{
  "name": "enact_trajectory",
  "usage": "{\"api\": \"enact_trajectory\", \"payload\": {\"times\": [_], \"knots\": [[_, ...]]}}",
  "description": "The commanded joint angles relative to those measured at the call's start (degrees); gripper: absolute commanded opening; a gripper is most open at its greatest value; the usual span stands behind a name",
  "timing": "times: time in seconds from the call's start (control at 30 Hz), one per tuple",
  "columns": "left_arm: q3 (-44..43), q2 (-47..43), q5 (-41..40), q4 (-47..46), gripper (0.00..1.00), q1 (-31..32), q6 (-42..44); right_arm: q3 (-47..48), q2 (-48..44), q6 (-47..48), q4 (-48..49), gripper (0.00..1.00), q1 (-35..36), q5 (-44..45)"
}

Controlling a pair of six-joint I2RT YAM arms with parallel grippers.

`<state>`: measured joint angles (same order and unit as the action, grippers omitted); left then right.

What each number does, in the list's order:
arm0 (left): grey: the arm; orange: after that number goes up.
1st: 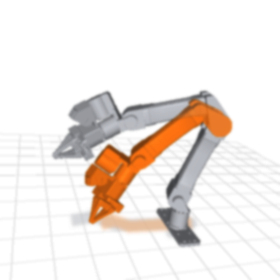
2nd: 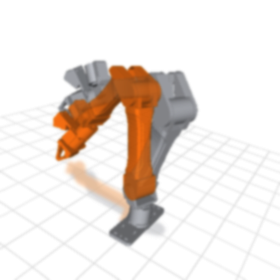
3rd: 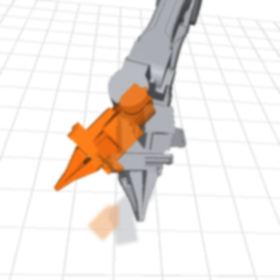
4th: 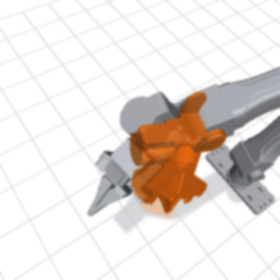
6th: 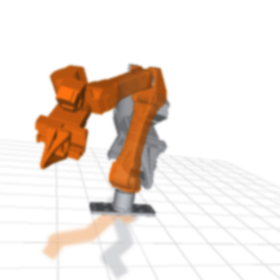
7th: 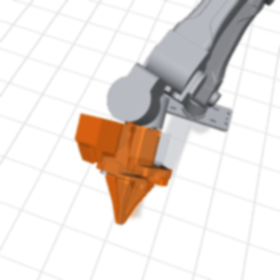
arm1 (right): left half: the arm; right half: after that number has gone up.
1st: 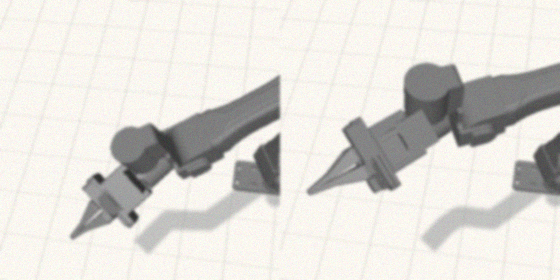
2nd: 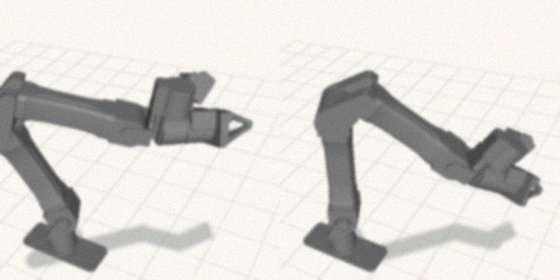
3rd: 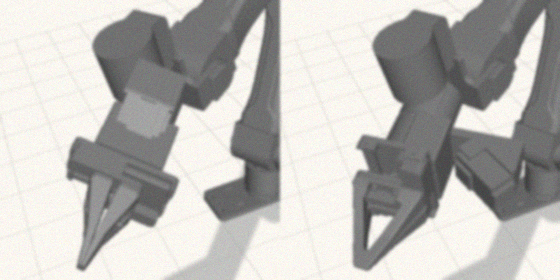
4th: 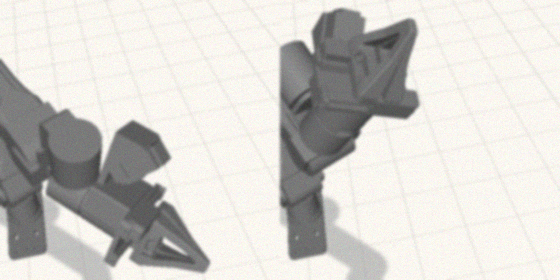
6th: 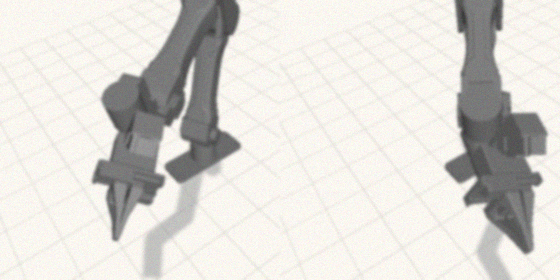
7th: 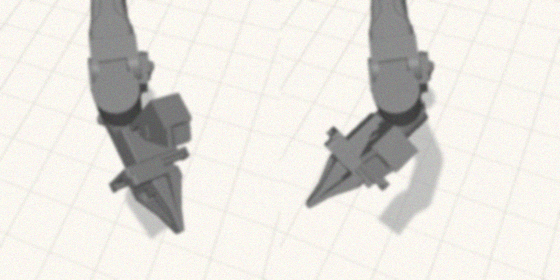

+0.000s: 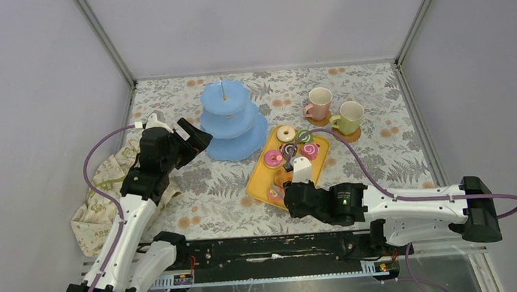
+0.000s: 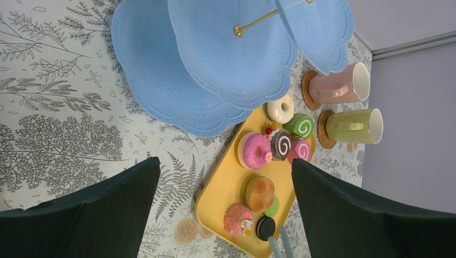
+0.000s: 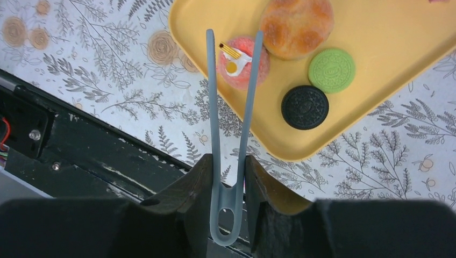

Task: Serve the afternoon tea
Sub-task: Adjust the clamp on the tray.

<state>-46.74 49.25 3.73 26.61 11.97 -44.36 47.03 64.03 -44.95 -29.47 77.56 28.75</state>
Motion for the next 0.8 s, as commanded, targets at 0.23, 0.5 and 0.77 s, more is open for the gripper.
{"api": "enact_trajectory", "payload": {"times": [0.23,0.5,0.77], "knots": [[-1.25,-0.09,0.64,-3.15,1.0,0.34,-0.38,-3.36,-2.67,-4.14,-0.06,0.34,0.47,-3.92],[-1.07,-0.24,0.58,-3.23,1.0,0.32,-0.82,-4.63,-1.8,-5.64,0.96,0.35,1.63,-4.29],[-0.97,-0.52,0.44,-3.17,1.0,0.34,-0.61,-6.25,-0.11,-6.18,3.66,0.35,1.81,-5.18]]}}
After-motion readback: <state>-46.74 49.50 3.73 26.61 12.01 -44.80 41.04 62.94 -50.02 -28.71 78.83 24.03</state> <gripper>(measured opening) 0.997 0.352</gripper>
